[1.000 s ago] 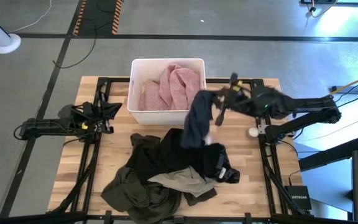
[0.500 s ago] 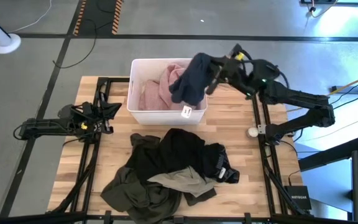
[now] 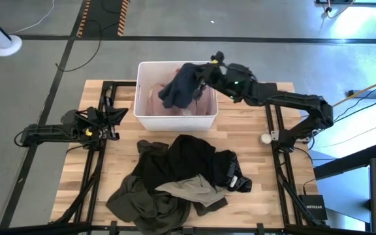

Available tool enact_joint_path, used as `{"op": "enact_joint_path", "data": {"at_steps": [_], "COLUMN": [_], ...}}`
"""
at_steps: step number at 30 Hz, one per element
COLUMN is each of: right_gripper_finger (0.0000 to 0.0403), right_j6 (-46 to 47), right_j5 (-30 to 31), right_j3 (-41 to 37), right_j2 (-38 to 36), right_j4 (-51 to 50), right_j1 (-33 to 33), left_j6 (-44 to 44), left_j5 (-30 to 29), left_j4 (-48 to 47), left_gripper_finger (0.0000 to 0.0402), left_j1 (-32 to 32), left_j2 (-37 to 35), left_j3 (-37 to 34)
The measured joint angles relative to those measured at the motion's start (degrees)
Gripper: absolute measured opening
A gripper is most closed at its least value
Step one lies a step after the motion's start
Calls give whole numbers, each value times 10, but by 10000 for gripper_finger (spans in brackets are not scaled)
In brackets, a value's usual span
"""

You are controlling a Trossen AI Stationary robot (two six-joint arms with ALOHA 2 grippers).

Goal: Sort clothes
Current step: Put the blue boxer into the white laundry organizer

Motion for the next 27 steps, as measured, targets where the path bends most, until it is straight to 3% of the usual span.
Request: {"op": "enact_joint_path", "data": {"at_steps": [9,16,22,27], "right_gripper_finger": [86,159,211,225], "right_j6": [26,59,70,90], "right_j5": [25,22,9,-6], "right_j3": [1,1,1,1], "right_j2": [19,15,-23,-65], "right_j4": [-139,-257,-328,-384], "right_j1": [0,1,1,1], "left_j6": [0,-22,-21,-23], "left_j5": [0,2,3,3], "left_j4": [-1,-11,-32,-32], "left_gripper_finger": [0,0,0,0], "left_j1": [0,0,0,0], "left_j2": [0,0,0,0], "left_j3": [0,0,0,0]}}
